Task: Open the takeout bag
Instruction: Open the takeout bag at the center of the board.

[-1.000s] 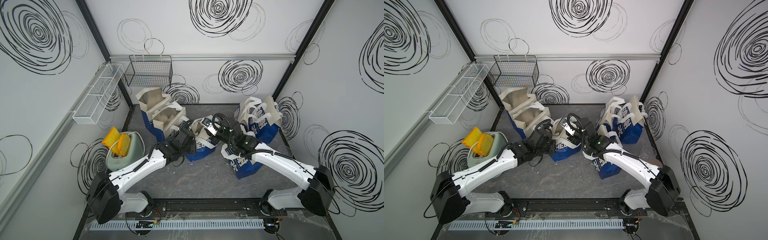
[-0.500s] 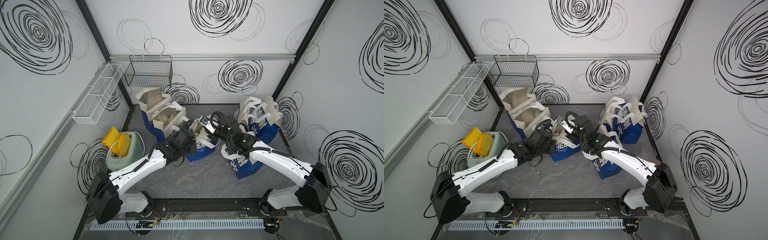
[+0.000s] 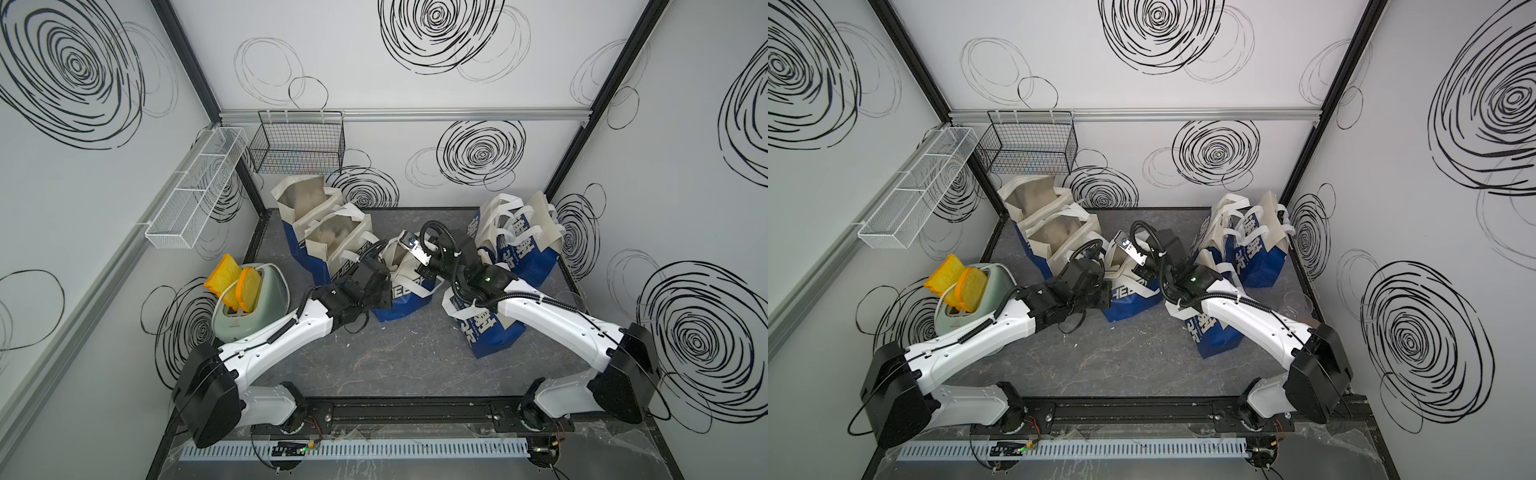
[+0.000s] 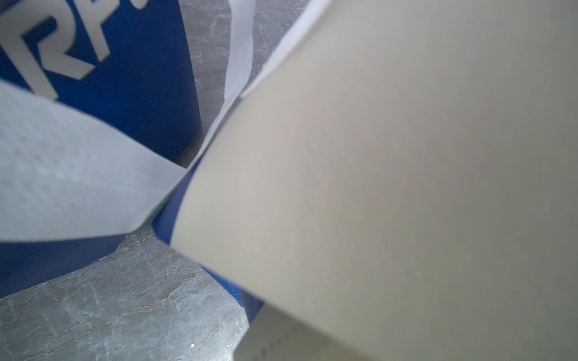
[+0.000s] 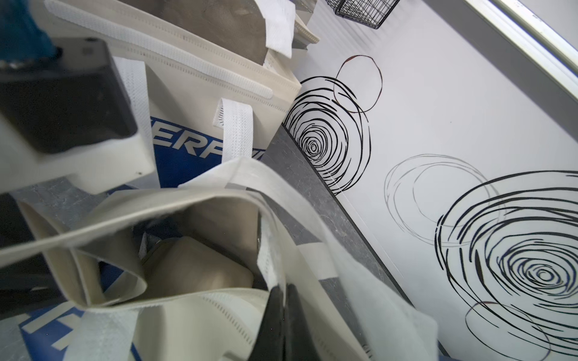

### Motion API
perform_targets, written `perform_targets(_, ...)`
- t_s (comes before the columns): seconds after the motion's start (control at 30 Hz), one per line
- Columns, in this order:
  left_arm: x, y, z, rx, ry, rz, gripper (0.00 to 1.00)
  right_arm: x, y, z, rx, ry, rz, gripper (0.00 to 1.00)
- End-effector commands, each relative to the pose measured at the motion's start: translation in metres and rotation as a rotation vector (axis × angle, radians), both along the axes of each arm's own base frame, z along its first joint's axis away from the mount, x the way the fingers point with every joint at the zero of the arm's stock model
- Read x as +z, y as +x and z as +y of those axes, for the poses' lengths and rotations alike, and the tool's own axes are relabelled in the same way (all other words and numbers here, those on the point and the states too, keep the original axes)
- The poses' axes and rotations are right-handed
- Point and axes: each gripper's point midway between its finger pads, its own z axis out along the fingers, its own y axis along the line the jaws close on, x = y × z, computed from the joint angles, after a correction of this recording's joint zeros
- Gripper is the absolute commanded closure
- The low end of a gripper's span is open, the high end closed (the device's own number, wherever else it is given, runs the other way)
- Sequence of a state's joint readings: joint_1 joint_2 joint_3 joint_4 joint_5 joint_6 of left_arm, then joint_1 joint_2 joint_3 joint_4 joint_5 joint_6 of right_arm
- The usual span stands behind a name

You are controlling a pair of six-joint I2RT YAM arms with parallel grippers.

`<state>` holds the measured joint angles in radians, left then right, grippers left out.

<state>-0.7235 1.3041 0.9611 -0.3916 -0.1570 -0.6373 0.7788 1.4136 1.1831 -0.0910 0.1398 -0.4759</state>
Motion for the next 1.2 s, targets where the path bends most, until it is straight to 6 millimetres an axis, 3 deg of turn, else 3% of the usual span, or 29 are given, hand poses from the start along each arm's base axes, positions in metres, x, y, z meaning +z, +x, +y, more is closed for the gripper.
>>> perform_targets(0.0,-0.044,-0.022,0.022,0.008,0.114,0.128,1.00,0.048,0.019,-0.016,-0.074,-0.004,-0.132,1.00)
perform_targets(0.43,-0.067,-0.041,0.039,0.009,0.194,0.172,1.00,0.095,0.047,-0.021,-0.168,-0.059,-0.305,1.00)
perform_targets(0.97,-0.069,-0.045,0.038,-0.004,0.214,0.171,1.00,0.143,0.066,-0.027,-0.242,0.010,-0.382,1.00)
perform_targets(1.0,-0.067,-0.044,0.037,-0.005,0.206,0.166,1.00,0.141,0.065,-0.027,-0.235,0.007,-0.379,0.97)
perform_targets(1.1,-0.056,-0.039,0.031,0.001,0.172,0.146,1.00,0.129,0.057,-0.024,-0.195,0.004,-0.332,0.50)
perform_targets(1.17,-0.043,-0.032,0.025,0.012,0.132,0.122,1.00,0.120,0.053,-0.027,-0.213,0.007,-0.296,0.37)
